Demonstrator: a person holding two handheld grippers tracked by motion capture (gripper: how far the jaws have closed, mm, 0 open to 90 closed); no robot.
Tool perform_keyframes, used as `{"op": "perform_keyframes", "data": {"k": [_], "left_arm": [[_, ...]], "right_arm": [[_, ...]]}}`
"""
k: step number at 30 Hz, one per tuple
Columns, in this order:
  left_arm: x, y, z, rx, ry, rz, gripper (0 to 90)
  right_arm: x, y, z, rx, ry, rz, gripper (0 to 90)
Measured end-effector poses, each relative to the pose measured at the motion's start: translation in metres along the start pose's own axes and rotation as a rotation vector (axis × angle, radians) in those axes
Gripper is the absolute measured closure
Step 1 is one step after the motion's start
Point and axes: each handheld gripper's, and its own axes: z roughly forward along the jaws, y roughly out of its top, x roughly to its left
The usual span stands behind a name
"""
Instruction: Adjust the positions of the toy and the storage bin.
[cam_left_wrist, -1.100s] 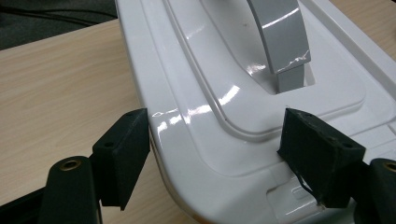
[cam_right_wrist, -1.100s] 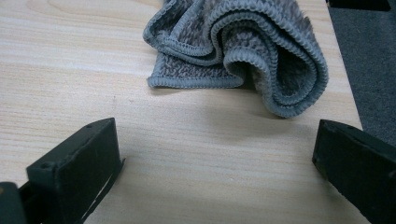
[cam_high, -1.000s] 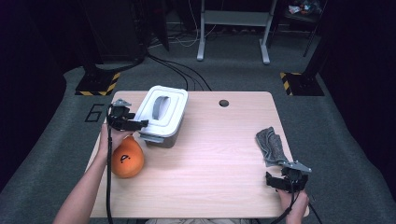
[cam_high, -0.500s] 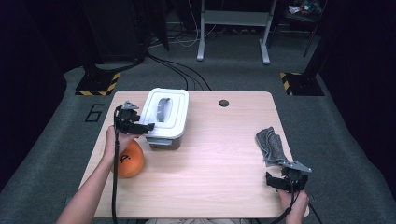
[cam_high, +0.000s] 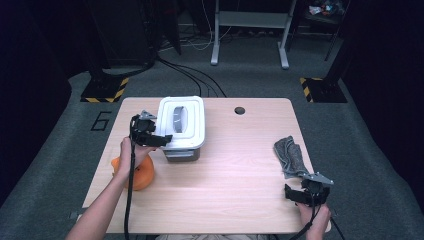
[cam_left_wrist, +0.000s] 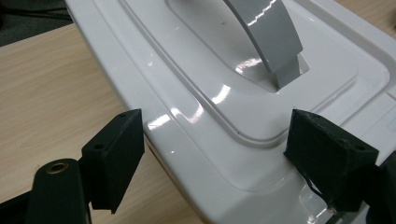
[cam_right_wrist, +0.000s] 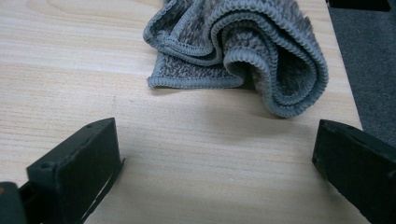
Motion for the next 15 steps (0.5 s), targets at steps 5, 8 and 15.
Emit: {"op": "perform_keyframes", "data": {"k": [5, 8, 15], "left_arm": [[-0.008, 0.001, 0.002, 0.000, -0.009, 0.015, 19.4], [-0.015, 0.002, 0.004, -0.004, -0.009, 0.009, 19.4], [-0.028, 0.005, 0.008, -0.015, -0.005, 0.017, 19.2]], "right_arm": [[0.000, 0.000, 0.000, 0.000, 0.000, 0.000, 0.0], [0.000, 0.000, 0.000, 0.000, 0.000, 0.000, 0.0], [0.000, 0.000, 0.000, 0.000, 0.000, 0.000, 0.0]]}}
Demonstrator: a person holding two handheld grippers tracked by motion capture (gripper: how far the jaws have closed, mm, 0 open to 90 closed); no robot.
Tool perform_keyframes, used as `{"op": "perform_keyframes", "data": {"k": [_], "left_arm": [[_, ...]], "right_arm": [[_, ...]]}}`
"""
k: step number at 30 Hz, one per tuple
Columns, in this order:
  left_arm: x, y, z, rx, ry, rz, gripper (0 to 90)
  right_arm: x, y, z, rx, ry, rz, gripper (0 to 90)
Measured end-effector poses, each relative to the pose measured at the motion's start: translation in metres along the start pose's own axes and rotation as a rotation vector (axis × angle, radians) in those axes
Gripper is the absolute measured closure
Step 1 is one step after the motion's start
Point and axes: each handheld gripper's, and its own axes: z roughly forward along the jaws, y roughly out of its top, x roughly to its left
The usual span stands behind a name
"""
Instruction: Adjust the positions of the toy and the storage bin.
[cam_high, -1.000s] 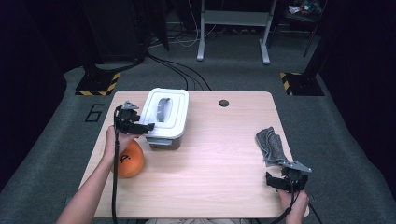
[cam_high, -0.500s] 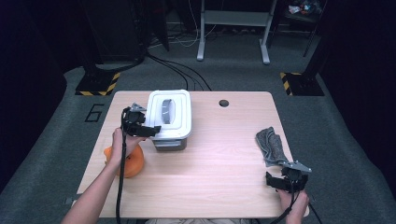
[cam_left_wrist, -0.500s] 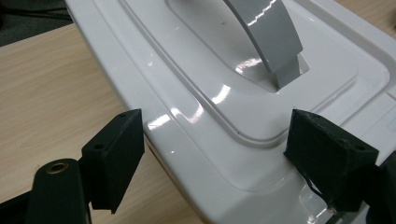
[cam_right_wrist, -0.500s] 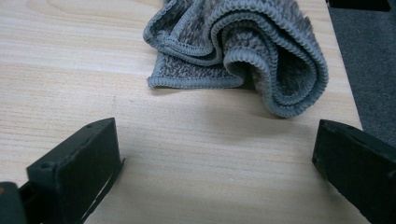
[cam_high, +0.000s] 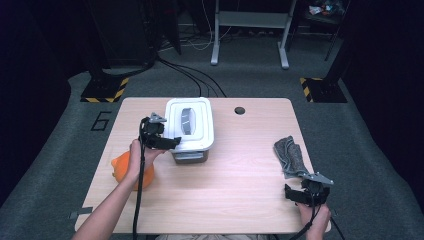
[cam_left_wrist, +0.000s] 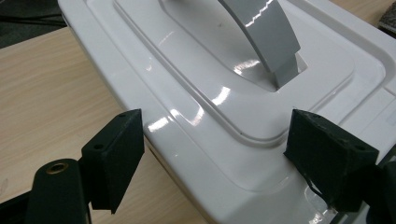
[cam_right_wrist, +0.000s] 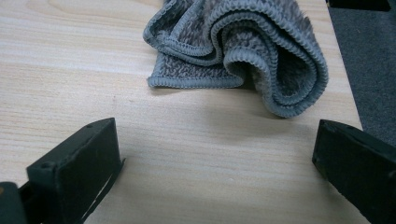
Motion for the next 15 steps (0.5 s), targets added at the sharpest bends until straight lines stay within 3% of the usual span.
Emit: {"op": "perform_keyframes", "data": {"k": [7, 10, 15], "left_arm": [[-0.008, 0.002, 0.003, -0.001, -0.007, 0.008, 19.0], [-0.011, 0.003, 0.006, -0.011, -0.014, -0.014, 18.3], [-0.018, 0.004, 0.009, -0.019, -0.025, -0.011, 18.1]], "right_arm": [[0.000, 0.000, 0.000, 0.000, 0.000, 0.000, 0.0], [0.000, 0.000, 0.000, 0.000, 0.000, 0.000, 0.0], [0.000, 0.000, 0.000, 0.000, 0.000, 0.000, 0.0]]}}
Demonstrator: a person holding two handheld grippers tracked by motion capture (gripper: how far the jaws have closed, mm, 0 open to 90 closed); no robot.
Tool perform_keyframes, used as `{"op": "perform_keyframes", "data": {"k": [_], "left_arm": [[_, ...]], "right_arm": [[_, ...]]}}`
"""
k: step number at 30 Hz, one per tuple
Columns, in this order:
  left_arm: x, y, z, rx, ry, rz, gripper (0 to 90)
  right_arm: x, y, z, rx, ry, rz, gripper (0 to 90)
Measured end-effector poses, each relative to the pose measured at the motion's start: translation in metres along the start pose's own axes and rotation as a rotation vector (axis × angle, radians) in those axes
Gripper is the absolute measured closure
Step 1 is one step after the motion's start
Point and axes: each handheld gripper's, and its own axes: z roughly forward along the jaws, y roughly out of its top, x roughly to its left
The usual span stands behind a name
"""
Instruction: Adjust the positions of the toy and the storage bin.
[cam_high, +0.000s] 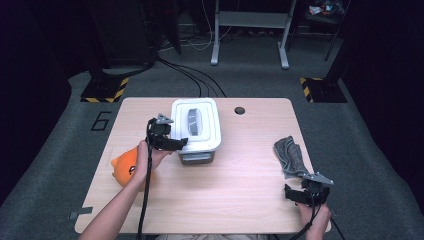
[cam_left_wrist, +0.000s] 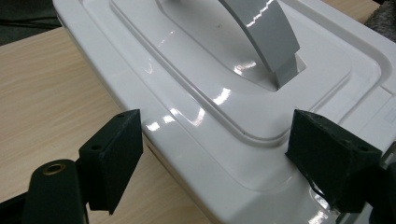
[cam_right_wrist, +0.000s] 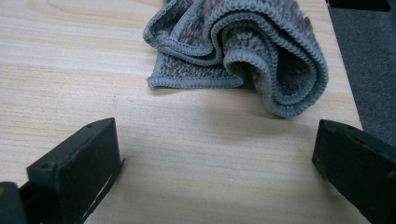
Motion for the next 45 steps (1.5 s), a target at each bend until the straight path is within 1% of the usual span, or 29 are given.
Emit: {"op": "perform_keyframes", "data": {"k": [1, 3, 6, 8, 9, 12, 14, 15, 19, 21, 23, 24, 25, 26, 28, 29, 30, 31, 32, 33, 34, 35, 36, 38, 39, 40, 42, 43, 45], "left_arm": [[0.000, 0.000, 0.000, 0.003, -0.004, 0.008, 18.1], [-0.002, 0.001, 0.002, -0.003, -0.009, -0.001, 17.7], [-0.005, 0.002, 0.004, -0.003, -0.011, 0.000, 17.5], [-0.007, 0.003, 0.004, 0.002, -0.013, 0.010, 17.5], [-0.009, 0.003, 0.005, -0.004, -0.011, 0.002, 17.5], [-0.012, 0.004, 0.006, -0.003, -0.018, 0.014, 17.5], [-0.013, 0.005, 0.007, -0.006, -0.023, 0.008, 17.3], [-0.012, 0.005, 0.007, -0.002, -0.023, 0.014, 17.3], [-0.005, 0.005, 0.002, -0.029, -0.022, -0.016, 17.5], [0.002, 0.007, -0.003, -0.048, -0.005, -0.032, 17.4], [0.007, 0.009, -0.005, -0.049, 0.008, -0.045, 17.9], [0.010, 0.010, -0.005, -0.040, 0.025, -0.044, 20.5], [0.012, 0.011, -0.006, -0.023, 0.037, -0.031, 23.7], [0.013, 0.011, -0.005, -0.025, 0.037, -0.034, 26.2], [0.016, 0.011, -0.002, -0.012, 0.037, -0.033, 26.2], [0.017, 0.011, -0.001, 0.003, 0.033, -0.027, 26.4], [0.017, 0.010, 0.001, -0.004, 0.030, -0.040, 26.8], [0.017, 0.010, 0.002, 0.010, 0.021, -0.033, 27.4], [0.016, 0.009, 0.005, -0.003, 0.012, -0.047, 28.1], [0.016, 0.008, 0.005, 0.004, -0.001, -0.036, 29.8], [0.016, 0.008, 0.005, -0.003, -0.014, -0.036, 31.6], [0.015, 0.008, 0.005, -0.002, -0.030, -0.026, 35.7], [0.014, 0.008, 0.006, -0.009, -0.045, -0.029, 39.2], [0.011, 0.008, 0.008, -0.009, -0.061, -0.034, 39.2], [0.010, 0.009, 0.007, -0.002, -0.052, -0.019, 38.5], [0.009, 0.009, 0.007, -0.003, -0.047, -0.015, 38.7], [0.009, 0.009, 0.008, -0.009, -0.052, -0.032, 38.7], [0.010, 0.008, 0.007, -0.005, -0.055, -0.023, 38.7], [0.008, 0.008, 0.006, 0.000, -0.060, -0.023, 38.7]], "right_arm": [[0.000, 0.000, 0.000, 0.000, 0.000, 0.000, 0.0], [0.000, 0.000, 0.000, 0.000, 0.000, 0.000, 0.0], [0.000, 0.000, 0.000, 0.000, 0.000, 0.000, 0.0], [0.000, 0.000, 0.000, 0.000, 0.000, 0.000, 0.0], [0.000, 0.000, 0.000, 0.000, 0.000, 0.000, 0.0], [0.000, 0.000, 0.000, 0.000, 0.000, 0.000, 0.0], [0.000, 0.000, 0.000, 0.000, 0.000, 0.000, 0.0], [0.000, 0.000, 0.000, 0.000, 0.000, 0.000, 0.0], [0.000, 0.000, 0.000, 0.000, 0.000, 0.000, 0.0], [0.000, 0.000, 0.000, 0.000, 0.001, 0.000, 0.0], [0.000, 0.000, 0.000, 0.000, 0.001, 0.000, 0.0], [0.000, 0.000, 0.000, 0.000, 0.001, 0.000, 0.0], [0.000, 0.000, 0.000, 0.000, 0.001, 0.001, 0.0], [0.000, 0.000, 0.000, 0.000, 0.001, 0.001, 0.0], [0.000, 0.000, 0.000, 0.000, 0.000, 0.000, 0.0], [0.000, 0.000, 0.000, 0.000, 0.001, 0.000, 0.0], [0.000, 0.000, 0.000, 0.000, 0.001, 0.000, 0.0], [0.000, 0.000, 0.000, 0.000, 0.001, 0.000, 0.0], [0.000, 0.000, 0.000, 0.000, 0.001, 0.000, 0.0], [0.000, 0.000, 0.000, 0.000, 0.001, 0.000, 0.0], [0.000, 0.000, 0.000, 0.000, 0.001, 0.000, 0.0], [0.000, 0.000, 0.000, 0.000, 0.001, 0.000, 0.0], [0.000, 0.000, 0.000, 0.000, 0.001, 0.000, 0.0], [0.000, 0.000, 0.000, 0.000, 0.001, 0.000, 0.0], [0.000, 0.000, 0.000, 0.000, 0.001, 0.000, 0.0], [0.000, 0.000, 0.000, 0.000, 0.001, 0.000, 0.0], [0.000, 0.000, 0.000, 0.000, 0.001, 0.000, 0.0], [0.000, 0.000, 0.000, 0.000, 0.001, 0.000, 0.0], [0.000, 0.000, 0.000, 0.000, 0.001, 0.000, 0.0]]}}
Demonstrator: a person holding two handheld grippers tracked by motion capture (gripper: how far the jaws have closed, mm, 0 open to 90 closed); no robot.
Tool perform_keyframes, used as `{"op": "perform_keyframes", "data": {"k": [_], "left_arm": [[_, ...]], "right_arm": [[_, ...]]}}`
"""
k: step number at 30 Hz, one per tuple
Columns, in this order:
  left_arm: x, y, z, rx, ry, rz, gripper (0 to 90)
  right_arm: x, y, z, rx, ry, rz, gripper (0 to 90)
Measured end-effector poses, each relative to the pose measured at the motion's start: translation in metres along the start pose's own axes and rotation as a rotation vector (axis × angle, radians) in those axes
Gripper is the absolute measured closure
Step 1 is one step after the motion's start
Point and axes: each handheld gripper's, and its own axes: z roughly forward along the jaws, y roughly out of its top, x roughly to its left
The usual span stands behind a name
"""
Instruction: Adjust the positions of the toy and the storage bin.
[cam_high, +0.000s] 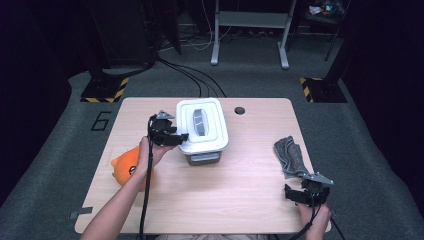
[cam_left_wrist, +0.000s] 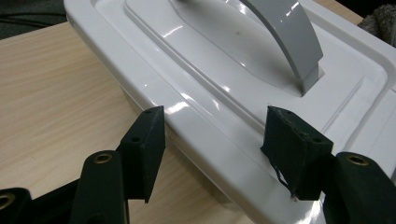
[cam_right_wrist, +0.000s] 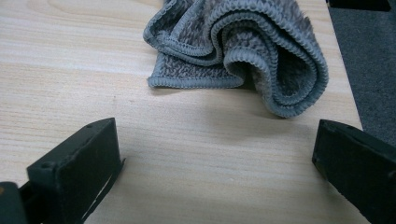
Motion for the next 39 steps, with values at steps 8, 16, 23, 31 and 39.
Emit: {"op": "perform_keyframes", "data": {"k": [8, 16, 23, 31, 39], "left_arm": [[-0.013, 0.002, 0.005, -0.005, -0.015, -0.005, 38.5], [-0.022, 0.003, 0.009, -0.012, -0.025, -0.003, 38.0], [-0.029, 0.005, 0.013, -0.015, -0.030, 0.001, 37.9], [-0.042, 0.007, 0.016, -0.013, -0.050, 0.009, 37.9], [-0.052, 0.008, 0.019, -0.012, -0.060, 0.025, 37.5]], "right_arm": [[0.000, 0.000, 0.000, 0.000, 0.000, 0.000, 0.0], [0.000, 0.000, 0.000, 0.000, 0.000, 0.000, 0.0], [0.000, 0.000, 0.000, 0.000, 0.000, 0.000, 0.0], [0.000, 0.000, 0.000, 0.000, 0.000, 0.000, 0.1], [0.000, 0.000, 0.000, 0.000, 0.000, 0.000, 0.1]]}}
